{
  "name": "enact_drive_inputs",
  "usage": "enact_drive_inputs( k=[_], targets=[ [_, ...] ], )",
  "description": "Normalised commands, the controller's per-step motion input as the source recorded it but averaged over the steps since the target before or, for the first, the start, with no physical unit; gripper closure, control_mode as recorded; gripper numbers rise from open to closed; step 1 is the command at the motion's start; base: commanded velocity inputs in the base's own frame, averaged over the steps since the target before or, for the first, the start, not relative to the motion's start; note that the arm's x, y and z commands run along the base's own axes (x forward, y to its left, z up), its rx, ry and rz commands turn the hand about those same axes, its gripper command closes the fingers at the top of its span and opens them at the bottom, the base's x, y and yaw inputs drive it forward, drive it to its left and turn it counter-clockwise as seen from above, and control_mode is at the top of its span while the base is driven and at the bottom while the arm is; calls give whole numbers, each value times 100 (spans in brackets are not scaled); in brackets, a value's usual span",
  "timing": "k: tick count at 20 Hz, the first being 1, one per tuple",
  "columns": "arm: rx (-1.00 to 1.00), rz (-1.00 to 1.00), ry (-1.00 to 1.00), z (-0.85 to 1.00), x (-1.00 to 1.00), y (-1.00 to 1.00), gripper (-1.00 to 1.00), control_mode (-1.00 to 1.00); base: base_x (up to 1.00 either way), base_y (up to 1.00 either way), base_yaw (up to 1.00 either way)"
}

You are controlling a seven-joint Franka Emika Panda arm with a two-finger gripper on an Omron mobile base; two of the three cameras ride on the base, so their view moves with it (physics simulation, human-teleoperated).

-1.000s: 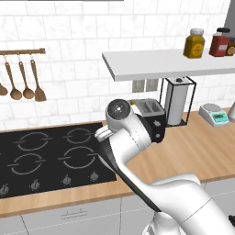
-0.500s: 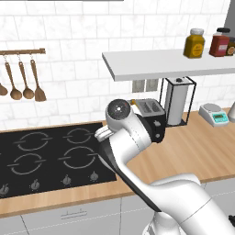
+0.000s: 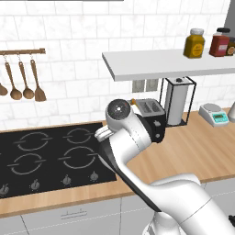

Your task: Start the toaster. Once the lever pops up, take the bread to the plate on the dining counter.

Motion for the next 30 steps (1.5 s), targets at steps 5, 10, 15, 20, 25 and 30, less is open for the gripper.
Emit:
enact_drive_inputs(
  k=[5, 10, 15, 20, 25, 30],
  targets=[
    [0, 0, 0, 0, 0, 0, -100, -100, 0, 0, 0],
    [0, 0, 0, 0, 0, 0, -100, -100, 0, 0, 0],
    [0, 0, 0, 0, 0, 0, -100, -100, 0, 0, 0],
    [0, 0, 0, 0, 0, 0, -100, -100, 0, 0, 0],
    [0, 0, 0, 0, 0, 0, -100, -100, 0, 0, 0],
    [0, 0, 0, 0, 0, 0, -100, -100, 0, 0, 0]
  ],
)
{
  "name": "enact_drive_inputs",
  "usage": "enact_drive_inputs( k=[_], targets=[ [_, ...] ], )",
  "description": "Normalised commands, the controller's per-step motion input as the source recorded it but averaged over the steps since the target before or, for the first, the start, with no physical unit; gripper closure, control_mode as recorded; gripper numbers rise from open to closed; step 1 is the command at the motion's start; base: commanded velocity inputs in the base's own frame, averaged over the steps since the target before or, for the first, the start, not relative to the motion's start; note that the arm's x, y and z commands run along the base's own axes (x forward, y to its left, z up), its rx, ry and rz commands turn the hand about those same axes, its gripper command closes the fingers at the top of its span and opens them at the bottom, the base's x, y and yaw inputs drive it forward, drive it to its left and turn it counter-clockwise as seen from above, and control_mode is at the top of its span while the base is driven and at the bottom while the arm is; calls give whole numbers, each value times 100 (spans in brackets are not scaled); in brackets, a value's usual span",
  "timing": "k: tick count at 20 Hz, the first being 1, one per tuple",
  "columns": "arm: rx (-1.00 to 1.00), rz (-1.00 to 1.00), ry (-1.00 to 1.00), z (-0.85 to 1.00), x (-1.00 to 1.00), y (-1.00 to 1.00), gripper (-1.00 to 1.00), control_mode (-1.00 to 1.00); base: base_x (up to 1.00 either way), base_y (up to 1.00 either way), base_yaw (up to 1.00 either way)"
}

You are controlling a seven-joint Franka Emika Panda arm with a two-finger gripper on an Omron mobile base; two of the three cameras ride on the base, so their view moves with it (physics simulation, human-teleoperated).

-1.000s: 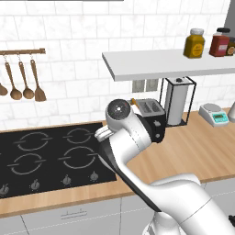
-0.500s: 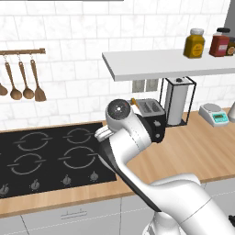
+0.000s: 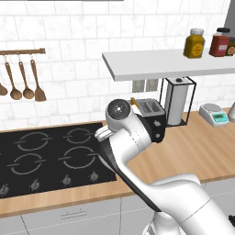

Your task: Start the toaster. Once the lever pops up, take the bread to the plate on the dining counter.

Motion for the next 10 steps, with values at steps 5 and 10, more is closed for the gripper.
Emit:
enact_drive_inputs(
  k=[5, 10],
  targets=[
    [0, 0, 0, 0, 0, 0, -100, -100, 0, 0, 0],
    [0, 0, 0, 0, 0, 0, -100, -100, 0, 0, 0]
  ],
)
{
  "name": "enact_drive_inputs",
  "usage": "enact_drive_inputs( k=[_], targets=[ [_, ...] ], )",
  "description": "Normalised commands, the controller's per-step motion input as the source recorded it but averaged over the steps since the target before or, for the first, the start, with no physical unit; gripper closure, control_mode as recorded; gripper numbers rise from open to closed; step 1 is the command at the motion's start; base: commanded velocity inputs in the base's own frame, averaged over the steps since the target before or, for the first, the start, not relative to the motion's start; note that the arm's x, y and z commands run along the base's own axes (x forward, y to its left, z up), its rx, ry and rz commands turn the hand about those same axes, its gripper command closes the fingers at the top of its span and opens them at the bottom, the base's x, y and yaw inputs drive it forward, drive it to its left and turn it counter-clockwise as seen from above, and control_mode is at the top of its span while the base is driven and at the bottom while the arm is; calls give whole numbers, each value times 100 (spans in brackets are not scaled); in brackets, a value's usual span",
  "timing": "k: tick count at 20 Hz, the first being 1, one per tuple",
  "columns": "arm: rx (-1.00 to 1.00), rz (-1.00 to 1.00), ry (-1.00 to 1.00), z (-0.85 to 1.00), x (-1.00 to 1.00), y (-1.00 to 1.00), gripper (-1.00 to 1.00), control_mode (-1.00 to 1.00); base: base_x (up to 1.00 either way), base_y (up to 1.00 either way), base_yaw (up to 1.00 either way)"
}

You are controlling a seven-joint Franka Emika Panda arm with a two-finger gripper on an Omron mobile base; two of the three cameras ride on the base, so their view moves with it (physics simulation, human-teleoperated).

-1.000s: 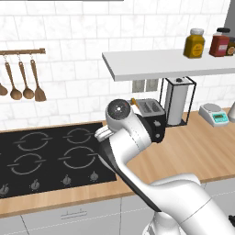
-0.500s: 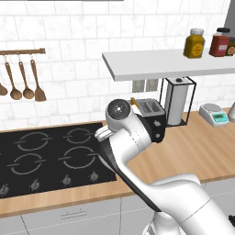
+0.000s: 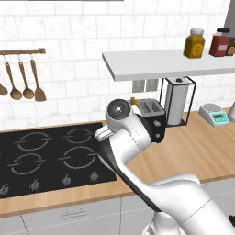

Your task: Start the toaster. Once the lever pops up, take the bread to the plate on the dining counter.

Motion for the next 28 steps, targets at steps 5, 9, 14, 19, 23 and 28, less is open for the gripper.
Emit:
enact_drive_inputs(
  k=[5, 9, 14, 19, 23, 28],
  targets=[
    [0, 0, 0, 0, 0, 0, -100, -100, 0, 0, 0],
    [0, 0, 0, 0, 0, 0, -100, -100, 0, 0, 0],
    [0, 0, 0, 0, 0, 0, -100, -100, 0, 0, 0],
    [0, 0, 0, 0, 0, 0, -100, -100, 0, 0, 0],
    [0, 0, 0, 0, 0, 0, -100, -100, 0, 0, 0],
    [0, 0, 0, 0, 0, 0, -100, -100, 0, 0, 0]
  ],
)
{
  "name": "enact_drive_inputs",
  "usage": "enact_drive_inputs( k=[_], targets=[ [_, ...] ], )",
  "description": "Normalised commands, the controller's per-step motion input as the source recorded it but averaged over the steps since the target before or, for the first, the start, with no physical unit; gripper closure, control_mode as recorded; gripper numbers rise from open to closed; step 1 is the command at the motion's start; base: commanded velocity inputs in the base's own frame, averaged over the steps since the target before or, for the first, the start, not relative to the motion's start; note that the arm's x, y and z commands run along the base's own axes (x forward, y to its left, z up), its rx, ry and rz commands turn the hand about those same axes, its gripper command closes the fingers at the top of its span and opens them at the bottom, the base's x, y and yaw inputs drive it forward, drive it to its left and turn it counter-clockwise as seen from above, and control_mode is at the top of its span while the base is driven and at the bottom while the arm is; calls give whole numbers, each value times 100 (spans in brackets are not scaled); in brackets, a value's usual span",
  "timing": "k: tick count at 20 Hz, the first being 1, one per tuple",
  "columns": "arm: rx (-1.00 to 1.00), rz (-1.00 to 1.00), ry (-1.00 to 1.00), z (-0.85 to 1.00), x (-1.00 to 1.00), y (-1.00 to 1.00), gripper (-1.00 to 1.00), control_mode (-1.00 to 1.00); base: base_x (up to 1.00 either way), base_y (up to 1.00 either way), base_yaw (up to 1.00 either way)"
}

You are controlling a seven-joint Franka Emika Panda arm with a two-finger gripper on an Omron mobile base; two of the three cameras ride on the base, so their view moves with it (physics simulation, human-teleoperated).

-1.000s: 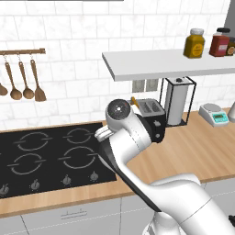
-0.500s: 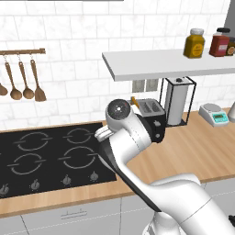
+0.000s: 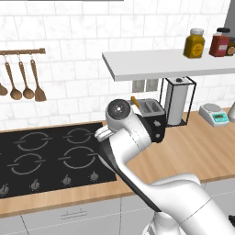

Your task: Start the toaster. Once the lever pops up, take the bread to the plate on the dining counter.

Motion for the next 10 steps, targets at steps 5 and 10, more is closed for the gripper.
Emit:
enact_drive_inputs(
  k=[5, 10],
  targets=[
    [0, 0, 0, 0, 0, 0, -100, -100, 0, 0, 0],
    [0, 0, 0, 0, 0, 0, -100, -100, 0, 0, 0]
  ],
)
